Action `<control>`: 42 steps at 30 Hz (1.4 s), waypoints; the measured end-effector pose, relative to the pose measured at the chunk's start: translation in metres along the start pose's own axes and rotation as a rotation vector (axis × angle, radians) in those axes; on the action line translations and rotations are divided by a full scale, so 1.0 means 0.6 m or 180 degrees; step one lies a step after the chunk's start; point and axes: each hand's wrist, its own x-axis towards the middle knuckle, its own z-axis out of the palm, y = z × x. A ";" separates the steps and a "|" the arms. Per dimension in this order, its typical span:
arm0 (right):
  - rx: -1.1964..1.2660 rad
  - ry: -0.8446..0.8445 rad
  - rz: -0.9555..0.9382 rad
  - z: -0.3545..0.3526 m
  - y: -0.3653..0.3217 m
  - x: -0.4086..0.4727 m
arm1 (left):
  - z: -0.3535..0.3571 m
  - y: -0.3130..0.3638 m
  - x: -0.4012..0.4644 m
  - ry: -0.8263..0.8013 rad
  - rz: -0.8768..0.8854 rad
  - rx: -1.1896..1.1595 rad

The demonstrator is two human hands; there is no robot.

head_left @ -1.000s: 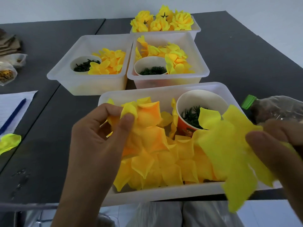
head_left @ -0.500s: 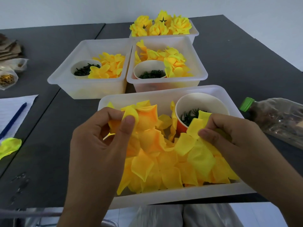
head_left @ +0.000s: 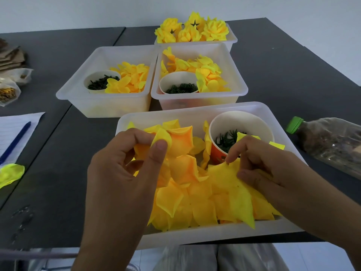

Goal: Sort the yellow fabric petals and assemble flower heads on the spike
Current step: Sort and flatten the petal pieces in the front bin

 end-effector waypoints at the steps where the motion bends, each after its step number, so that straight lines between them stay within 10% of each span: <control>1: -0.0023 -0.0030 -0.0005 0.000 -0.001 0.000 | 0.000 0.000 -0.001 -0.0004 0.0008 0.0013; 8: -0.0427 0.0464 -0.0078 0.003 -0.001 0.009 | 0.004 0.001 -0.008 0.0067 0.0131 0.0089; 24: -0.1485 -0.0791 0.0160 0.001 0.025 -0.019 | -0.011 -0.009 -0.006 0.0175 0.0165 0.0331; 42: -0.1779 0.0093 0.0379 -0.020 -0.004 0.003 | 0.006 0.006 -0.016 0.0230 0.0650 0.0647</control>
